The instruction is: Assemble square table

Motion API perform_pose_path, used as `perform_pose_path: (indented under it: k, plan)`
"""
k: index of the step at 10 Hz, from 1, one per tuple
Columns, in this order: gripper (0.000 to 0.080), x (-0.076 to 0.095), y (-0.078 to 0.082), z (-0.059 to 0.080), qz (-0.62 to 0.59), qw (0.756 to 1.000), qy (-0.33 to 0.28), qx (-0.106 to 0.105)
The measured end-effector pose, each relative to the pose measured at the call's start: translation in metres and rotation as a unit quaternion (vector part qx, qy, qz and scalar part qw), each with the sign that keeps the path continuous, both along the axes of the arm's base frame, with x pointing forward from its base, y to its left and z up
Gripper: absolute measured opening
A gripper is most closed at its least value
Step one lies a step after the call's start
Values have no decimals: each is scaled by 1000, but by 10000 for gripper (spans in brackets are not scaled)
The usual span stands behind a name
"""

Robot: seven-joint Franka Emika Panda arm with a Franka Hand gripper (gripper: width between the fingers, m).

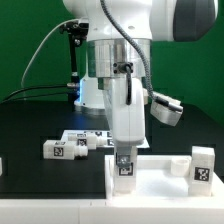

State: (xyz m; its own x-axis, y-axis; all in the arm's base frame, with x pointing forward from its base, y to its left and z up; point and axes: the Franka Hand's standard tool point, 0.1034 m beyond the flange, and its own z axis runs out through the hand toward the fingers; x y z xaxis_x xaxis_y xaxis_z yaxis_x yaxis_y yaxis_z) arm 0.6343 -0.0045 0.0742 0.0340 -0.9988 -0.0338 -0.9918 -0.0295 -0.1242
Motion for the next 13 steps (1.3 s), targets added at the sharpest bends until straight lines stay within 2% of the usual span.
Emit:
perform_pose_path:
  k: [1,2,3,4,9,10,11,12,13]
  plan:
    - [371,-1,1,-1,34,999,2,-5]
    - [545,-2,2,-2,117,993,3,-18]
    - [545,-2,5,-1,213,976,2,-32]
    - [626,-1,6,3,291,956,-2,-39]
    - [649,-2,5,4,479,876,3,-60]
    - [649,2,3,6,563,822,-12,-82]
    - [649,1,1,4,592,800,-19,-92]
    - [649,0,2,3,566,820,-16,-87]
    - [560,0,1,3,567,819,-16,-87]
